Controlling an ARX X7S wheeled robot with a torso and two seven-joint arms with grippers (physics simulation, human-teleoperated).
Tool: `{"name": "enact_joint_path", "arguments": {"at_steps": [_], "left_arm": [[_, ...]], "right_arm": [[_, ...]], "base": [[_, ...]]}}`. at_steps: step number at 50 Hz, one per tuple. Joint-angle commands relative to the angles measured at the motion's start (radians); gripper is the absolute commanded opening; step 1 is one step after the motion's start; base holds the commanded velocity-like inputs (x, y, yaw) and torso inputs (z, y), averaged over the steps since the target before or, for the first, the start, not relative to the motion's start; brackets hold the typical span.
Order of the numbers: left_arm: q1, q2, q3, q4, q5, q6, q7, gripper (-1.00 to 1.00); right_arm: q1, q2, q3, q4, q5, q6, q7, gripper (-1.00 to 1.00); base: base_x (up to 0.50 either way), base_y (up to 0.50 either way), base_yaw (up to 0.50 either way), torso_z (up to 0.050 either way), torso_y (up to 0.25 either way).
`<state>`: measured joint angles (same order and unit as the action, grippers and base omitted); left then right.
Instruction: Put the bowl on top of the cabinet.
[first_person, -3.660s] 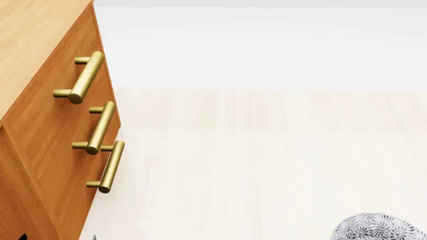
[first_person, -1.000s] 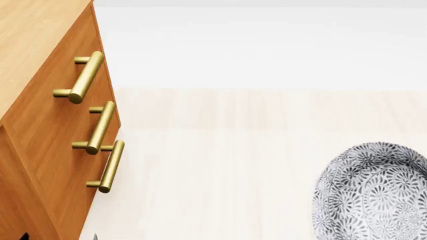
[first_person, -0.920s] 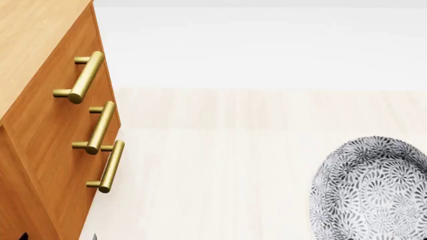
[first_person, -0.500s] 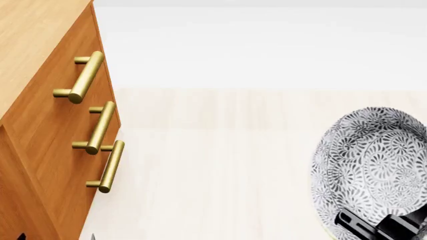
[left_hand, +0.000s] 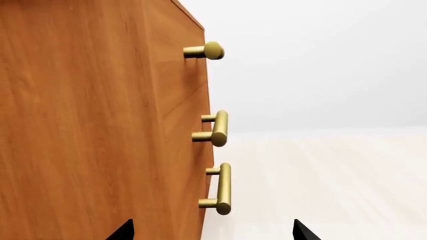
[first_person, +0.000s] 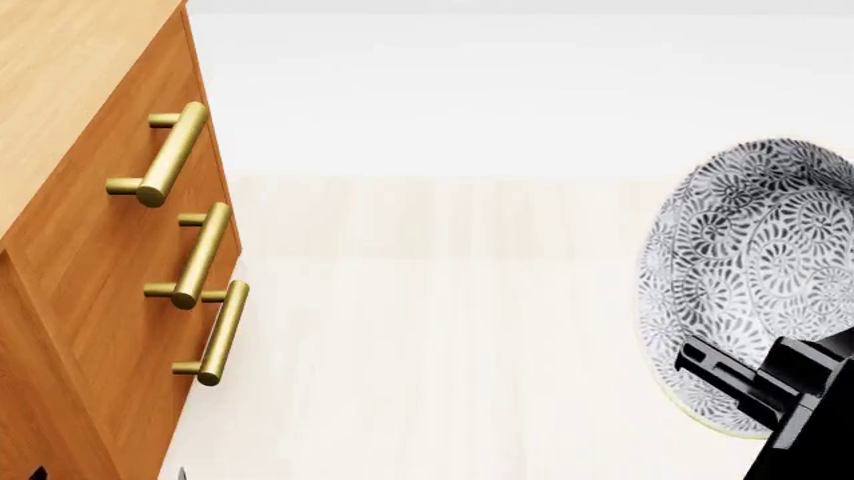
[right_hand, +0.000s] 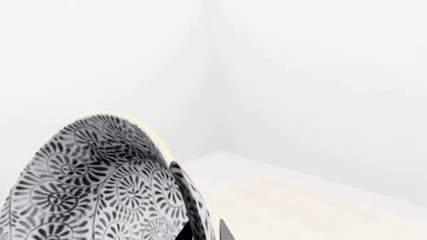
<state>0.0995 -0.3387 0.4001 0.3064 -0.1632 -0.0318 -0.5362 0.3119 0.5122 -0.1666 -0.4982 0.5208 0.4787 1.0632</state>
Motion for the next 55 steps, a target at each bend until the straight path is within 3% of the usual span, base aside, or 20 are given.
{"name": "enact_joint_path", "arguments": {"at_steps": [1, 22, 39, 55], "left_arm": [[0.008, -0.007, -0.003, 0.013, -0.006, 0.004, -0.004, 1.00], [0.012, -0.014, 0.000, 0.020, -0.004, 0.008, -0.012, 1.00], [0.016, -0.021, 0.000, 0.028, -0.005, 0.012, -0.018, 1.00], [0.021, -0.026, -0.001, 0.035, -0.008, 0.017, -0.024, 1.00]], "right_arm": [[0.099, 0.014, -0.005, -0.029, 0.010, 0.123, 0.029, -1.00], [0.339, -0.048, -0.089, 0.178, 0.028, 0.243, -0.031, -1.00], [0.527, -0.145, -0.206, 0.462, -0.087, 0.199, -0.064, -1.00], [0.571, -0.165, -0.226, 0.518, -0.079, 0.201, -0.105, -1.00]], "base": [[0.00, 0.00, 0.00, 0.000, 0.000], [0.00, 0.00, 0.00, 0.000, 0.000], [0.00, 0.00, 0.00, 0.000, 0.001], [0.00, 0.00, 0.00, 0.000, 0.001]]}}
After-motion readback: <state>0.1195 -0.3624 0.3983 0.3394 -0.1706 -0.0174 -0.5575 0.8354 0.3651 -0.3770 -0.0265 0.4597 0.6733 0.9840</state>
